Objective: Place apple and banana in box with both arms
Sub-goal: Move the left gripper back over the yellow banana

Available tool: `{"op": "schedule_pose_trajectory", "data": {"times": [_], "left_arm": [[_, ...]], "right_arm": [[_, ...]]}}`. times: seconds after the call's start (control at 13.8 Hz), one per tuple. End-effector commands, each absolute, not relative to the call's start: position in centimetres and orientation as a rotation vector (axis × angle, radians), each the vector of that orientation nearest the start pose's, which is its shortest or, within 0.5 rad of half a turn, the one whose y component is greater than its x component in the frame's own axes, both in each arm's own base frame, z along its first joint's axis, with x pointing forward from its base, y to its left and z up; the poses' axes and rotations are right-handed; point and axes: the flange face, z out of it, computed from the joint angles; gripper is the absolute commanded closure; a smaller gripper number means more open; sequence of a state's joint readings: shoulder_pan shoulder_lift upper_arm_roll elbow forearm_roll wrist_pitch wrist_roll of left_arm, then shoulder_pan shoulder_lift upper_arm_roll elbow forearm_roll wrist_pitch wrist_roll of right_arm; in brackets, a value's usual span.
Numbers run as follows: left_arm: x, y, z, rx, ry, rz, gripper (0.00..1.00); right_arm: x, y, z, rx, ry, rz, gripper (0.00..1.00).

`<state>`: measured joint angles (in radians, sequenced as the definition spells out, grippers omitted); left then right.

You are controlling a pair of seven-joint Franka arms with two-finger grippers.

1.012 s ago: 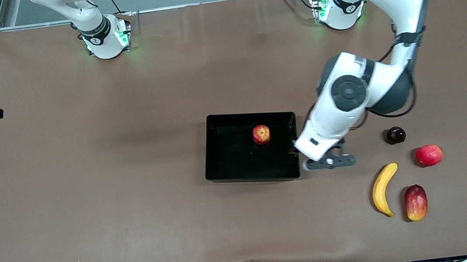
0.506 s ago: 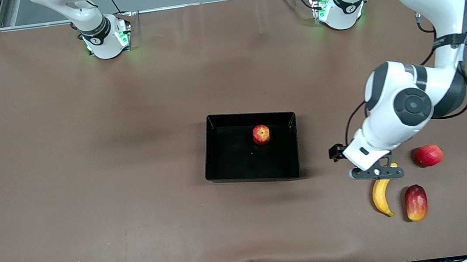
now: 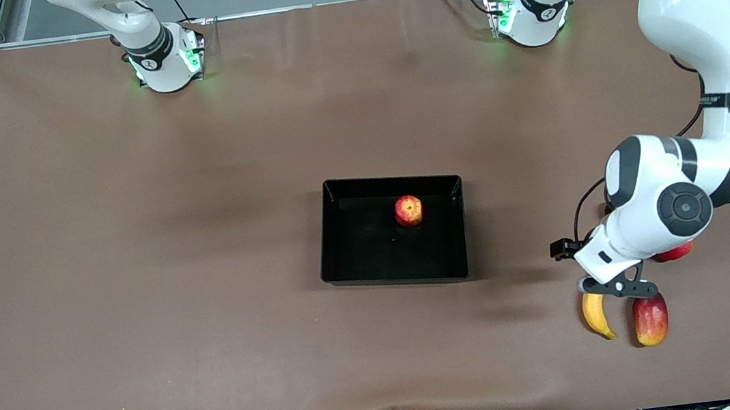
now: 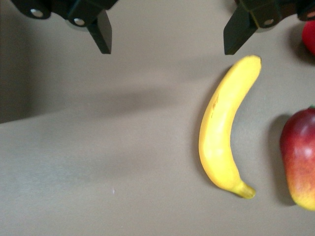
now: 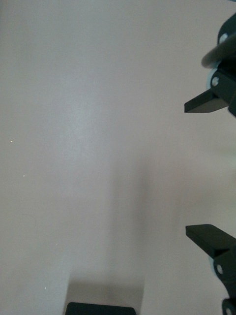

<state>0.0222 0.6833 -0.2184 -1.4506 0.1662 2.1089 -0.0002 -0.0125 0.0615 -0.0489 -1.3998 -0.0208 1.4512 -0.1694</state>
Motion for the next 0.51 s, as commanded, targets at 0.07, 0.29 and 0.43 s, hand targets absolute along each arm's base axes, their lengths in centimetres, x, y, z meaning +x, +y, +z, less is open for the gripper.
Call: {"op": "schedule_pose_trajectory", "data": {"times": [0.07,0.29,0.43], "left_arm": [[72.4,-7.2,26.1,-3.072,0.603,-0.077,0.0],[73.2,-4.2,24.3,-3.013,0.758,-0.151,0.0],[73.5,-3.7,23.3,-2.996,0.812,-0.187,0.0]], "right_arm": [[55.1,-3.6,66.3,-3.168,-0.181,0.023,0.0],[55.1,-3.5,66.2,-3.153,-0.169,0.032,0.0],[54.9,-3.6,66.1,-3.113,-0.153,0.039,0.0]]}}
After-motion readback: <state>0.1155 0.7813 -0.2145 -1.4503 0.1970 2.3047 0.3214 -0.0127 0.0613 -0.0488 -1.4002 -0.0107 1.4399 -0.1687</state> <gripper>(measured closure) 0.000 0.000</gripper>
